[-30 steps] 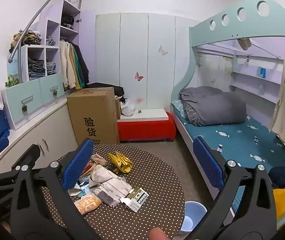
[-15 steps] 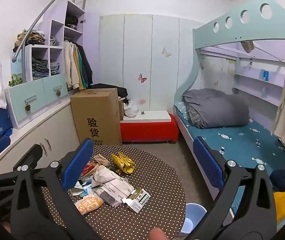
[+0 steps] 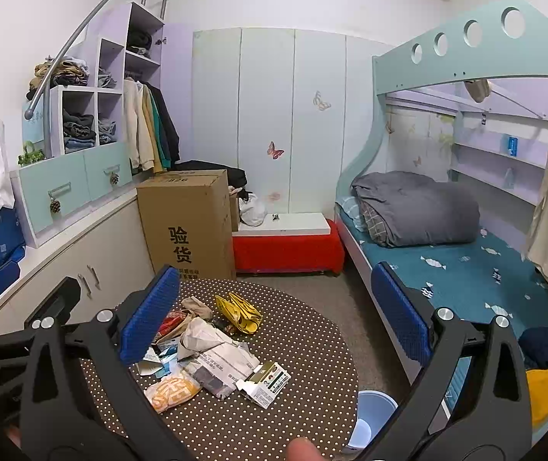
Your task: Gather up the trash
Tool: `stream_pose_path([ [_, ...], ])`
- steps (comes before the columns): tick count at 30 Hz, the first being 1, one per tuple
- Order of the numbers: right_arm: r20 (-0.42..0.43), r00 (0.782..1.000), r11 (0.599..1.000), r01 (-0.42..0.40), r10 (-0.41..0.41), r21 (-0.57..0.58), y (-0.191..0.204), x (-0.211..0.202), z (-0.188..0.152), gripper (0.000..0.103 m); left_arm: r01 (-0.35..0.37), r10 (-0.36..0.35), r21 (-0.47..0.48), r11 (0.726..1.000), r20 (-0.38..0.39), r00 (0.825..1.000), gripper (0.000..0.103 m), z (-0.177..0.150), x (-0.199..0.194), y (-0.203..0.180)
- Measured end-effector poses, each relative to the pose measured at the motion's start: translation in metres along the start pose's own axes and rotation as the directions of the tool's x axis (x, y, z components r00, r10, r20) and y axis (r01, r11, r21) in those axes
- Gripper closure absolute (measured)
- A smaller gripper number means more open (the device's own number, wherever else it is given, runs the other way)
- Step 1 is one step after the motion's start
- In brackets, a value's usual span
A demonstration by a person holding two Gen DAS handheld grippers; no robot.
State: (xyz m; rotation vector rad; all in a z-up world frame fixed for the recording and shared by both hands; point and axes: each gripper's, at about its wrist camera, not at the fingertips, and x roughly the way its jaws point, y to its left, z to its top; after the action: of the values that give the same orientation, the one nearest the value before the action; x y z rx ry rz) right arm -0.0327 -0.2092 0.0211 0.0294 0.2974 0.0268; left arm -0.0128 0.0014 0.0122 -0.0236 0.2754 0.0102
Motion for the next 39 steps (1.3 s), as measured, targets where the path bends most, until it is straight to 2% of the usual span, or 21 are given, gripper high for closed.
stream_pose_path([
  [18, -0.008, 1.0, 1.0, 0.003, -0.003, -0.006, 0.004, 0.002, -0.001, 0.005, 0.002, -0.002, -0.003, 1.0, -0.002, 1.0, 0.004, -0.002, 0.0, 0.003],
  [26, -0.033, 0.999, 1.0, 0.011, -0.012, -0.015, 0.006, 0.016, -0.003, 0.005, 0.004, -0.004, -0.009, 1.0, -0.03, 1.0, 0.004, -0.01, 0.014, 0.01],
  [33, -0.085, 0.996, 1.0, 0.014, -0.016, -0.028, 0.007, 0.035, -0.011, 0.005, -0.006, 0.006, -0.005, 1.0, -0.089, 0.996, 0.004, -0.027, 0.036, 0.015],
  [39, -0.193, 0.981, 0.999, 0.029, -0.035, -0.032, 0.002, 0.071, -0.033, 0.005, -0.02, 0.022, 0.013, 1.0, -0.191, 0.981, 0.004, -0.058, 0.067, 0.025],
])
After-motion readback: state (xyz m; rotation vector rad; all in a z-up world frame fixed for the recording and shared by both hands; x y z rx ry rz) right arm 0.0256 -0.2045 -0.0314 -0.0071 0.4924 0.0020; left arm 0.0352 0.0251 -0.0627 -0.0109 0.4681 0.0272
